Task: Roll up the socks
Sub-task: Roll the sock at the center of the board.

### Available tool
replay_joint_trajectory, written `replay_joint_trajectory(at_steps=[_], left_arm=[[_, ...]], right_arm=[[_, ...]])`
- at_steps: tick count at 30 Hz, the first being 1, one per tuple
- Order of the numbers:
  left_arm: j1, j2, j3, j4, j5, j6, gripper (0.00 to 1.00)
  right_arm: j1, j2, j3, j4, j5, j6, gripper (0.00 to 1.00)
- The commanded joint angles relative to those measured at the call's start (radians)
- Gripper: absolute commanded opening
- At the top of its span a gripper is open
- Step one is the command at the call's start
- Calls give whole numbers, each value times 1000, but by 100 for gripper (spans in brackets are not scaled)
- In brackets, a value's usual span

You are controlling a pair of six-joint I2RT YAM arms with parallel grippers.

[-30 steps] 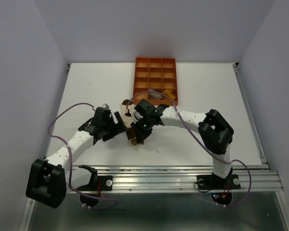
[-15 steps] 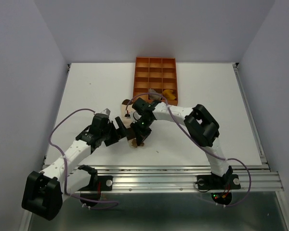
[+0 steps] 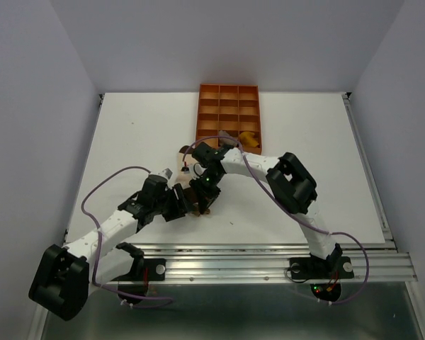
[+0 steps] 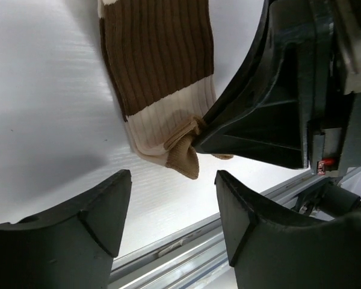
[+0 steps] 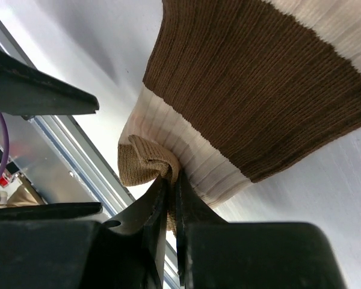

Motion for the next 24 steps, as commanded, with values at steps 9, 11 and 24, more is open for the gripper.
replay_joint_trajectory(at_steps=[9, 11, 24], left_arm=[[-44, 63, -16, 110, 44, -6, 60], [-44, 79, -15, 116, 56, 0, 58], [-66, 177, 19, 213, 104, 15, 50]], right_arm=[[-18, 27, 42, -25, 20, 6, 2], [-18, 31, 46, -24, 20, 9, 2], [-18, 40, 59, -22, 20, 9, 2]])
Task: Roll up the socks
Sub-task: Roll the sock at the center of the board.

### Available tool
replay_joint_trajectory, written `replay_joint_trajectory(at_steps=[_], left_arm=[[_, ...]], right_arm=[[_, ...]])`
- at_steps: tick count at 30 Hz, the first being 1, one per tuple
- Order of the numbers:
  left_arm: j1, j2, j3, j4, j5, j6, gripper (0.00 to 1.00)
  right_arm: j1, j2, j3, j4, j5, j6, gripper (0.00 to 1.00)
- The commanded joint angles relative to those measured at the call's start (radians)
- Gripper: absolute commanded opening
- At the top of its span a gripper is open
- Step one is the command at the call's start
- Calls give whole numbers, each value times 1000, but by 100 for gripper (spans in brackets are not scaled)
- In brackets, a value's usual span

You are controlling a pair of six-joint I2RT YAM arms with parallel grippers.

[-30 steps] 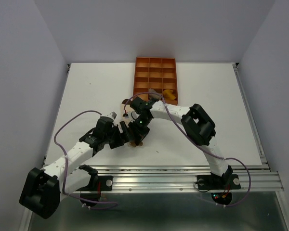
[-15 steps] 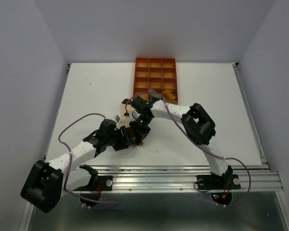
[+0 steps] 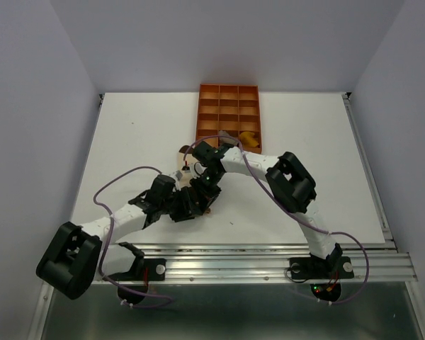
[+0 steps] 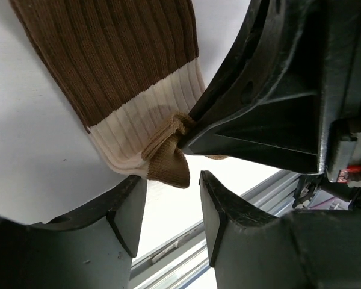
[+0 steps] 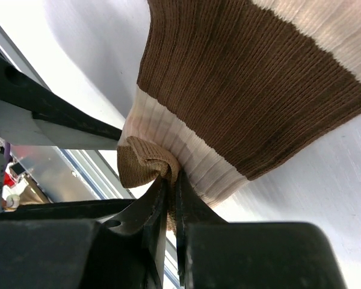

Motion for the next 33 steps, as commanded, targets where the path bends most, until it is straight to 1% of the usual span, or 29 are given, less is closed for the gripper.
replay_joint_trajectory(at_steps=[1, 4, 8, 10, 12, 13, 14, 15, 20, 22, 24, 30, 33], left_arm=[[-10, 22, 40, 51, 27, 22, 46], [-11, 44, 51, 54, 21, 22, 35], [-11, 59, 71, 57, 15, 20, 33], [-11, 70, 72, 57, 12, 19, 29], [-11, 82, 82, 51, 6, 16, 20], [-11, 85, 85, 43, 0, 14, 9], [-13, 88, 89, 35, -19, 11, 3], [-11, 93, 95, 16, -27, 7, 0], [-11, 120, 114, -38, -103, -24, 0], [-11, 127, 117, -38, -119, -42, 0], [-10, 128, 123, -64, -146, -56, 0], [-8, 122, 128, -89, -174, -79, 0], [-2, 116, 131, -86, -182, -82, 0]], right_arm=[[-7, 24, 34, 0, 26, -3, 2], [-7, 17, 30, 5, 31, -3, 3], [-7, 12, 21, 8, 31, -10, 3], [-7, 11, 17, 8, 34, -14, 4], [-7, 8, 14, 8, 39, -19, 5], [-7, 8, 13, 8, 42, -20, 7], [-7, 8, 11, 8, 43, -23, 9], [-7, 8, 10, 8, 51, -25, 14], [-7, -20, 11, 17, 92, -34, 26], [-7, -46, 11, 23, 114, -39, 36], [-7, -69, 7, 40, 128, -46, 42], [-7, -124, -7, 75, 175, -49, 47], [-7, -155, -12, 89, 180, -60, 54]])
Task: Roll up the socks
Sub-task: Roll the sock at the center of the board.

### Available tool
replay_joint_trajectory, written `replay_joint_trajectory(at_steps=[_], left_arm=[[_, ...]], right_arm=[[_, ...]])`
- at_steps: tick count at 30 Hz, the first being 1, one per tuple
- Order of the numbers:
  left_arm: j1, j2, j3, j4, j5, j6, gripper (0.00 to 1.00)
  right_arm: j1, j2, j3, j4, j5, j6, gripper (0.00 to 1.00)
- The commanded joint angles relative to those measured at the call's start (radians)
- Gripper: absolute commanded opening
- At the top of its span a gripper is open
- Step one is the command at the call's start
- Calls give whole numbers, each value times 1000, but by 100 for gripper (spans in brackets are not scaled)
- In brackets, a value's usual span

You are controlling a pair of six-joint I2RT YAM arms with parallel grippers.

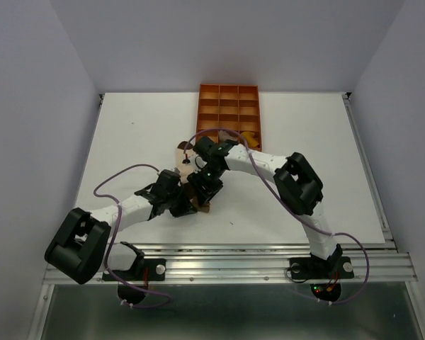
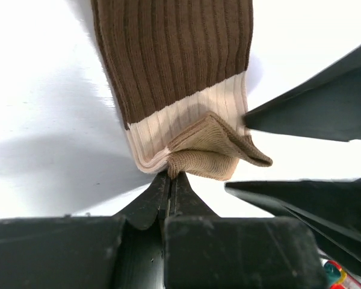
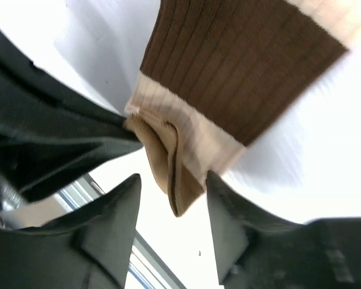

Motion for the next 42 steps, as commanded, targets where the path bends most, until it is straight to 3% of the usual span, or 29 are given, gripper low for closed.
replay_joint_trajectory(at_steps=[1, 7, 17, 25, 34, 42], left_arm=[[2, -13, 43, -28, -45, -13, 0], [5, -59, 57, -23, -42, -7, 0], [31, -66, 71, -11, -29, -11, 0], [114, -24, 66, 54, 22, -65, 0], [140, -58, 42, 63, 34, -77, 0], [145, -70, 34, 68, 41, -83, 0]], right_arm=[[-7, -89, 2, 53, 38, -32, 56], [-7, -174, -58, 134, 70, -60, 62], [-7, -342, -305, 360, 67, -172, 63], [4, -379, -395, 452, 111, -233, 66], [25, -438, -619, 866, 184, -304, 66], [56, -382, -616, 941, 248, -347, 65]])
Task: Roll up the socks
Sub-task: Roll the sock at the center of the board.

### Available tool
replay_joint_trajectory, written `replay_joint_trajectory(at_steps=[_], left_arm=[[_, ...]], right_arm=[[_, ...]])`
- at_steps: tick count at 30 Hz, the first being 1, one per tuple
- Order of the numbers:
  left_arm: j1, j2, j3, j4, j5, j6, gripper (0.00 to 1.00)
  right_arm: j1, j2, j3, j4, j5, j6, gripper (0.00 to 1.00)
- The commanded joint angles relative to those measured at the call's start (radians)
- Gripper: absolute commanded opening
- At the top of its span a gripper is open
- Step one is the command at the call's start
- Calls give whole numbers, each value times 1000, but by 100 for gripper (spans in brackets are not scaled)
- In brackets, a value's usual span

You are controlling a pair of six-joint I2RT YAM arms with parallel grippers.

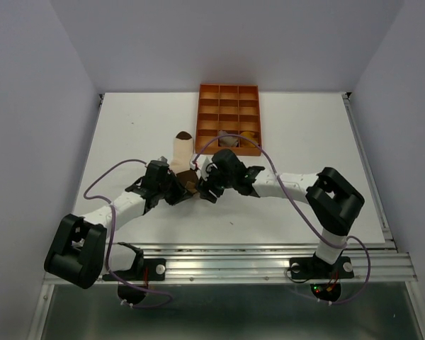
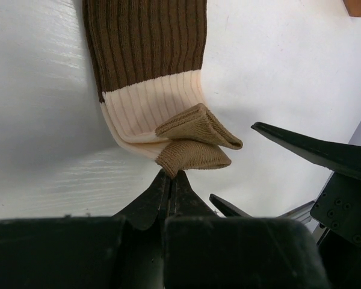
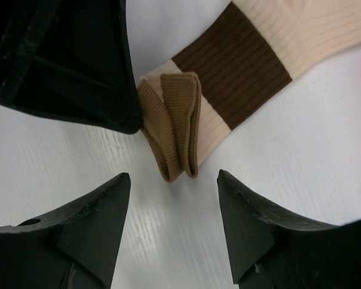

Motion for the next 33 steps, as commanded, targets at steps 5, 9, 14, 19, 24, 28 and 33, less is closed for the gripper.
replay_joint_trajectory(at_steps=[5, 9, 14, 19, 24, 28, 33], left_arm=[[8, -33, -12, 29, 17, -3, 0], [11, -36, -20, 29, 17, -6, 0], [23, -39, -32, 43, 29, -13, 0], [29, -27, -37, 54, 43, -9, 0], [32, -25, -46, 66, 61, -4, 0], [34, -27, -45, 60, 64, 5, 0], [34, -33, -40, 54, 85, 42, 3]], right_arm=[[13, 39, 27, 134, 47, -61, 65], [22, 56, 49, 94, 28, -81, 63], [22, 70, 55, 85, 21, -90, 62], [22, 90, 53, 166, 19, -60, 44], [22, 108, 61, 224, 19, -21, 13], [22, 120, 76, 189, -19, -8, 1], [22, 104, 133, -42, -27, 116, 1]])
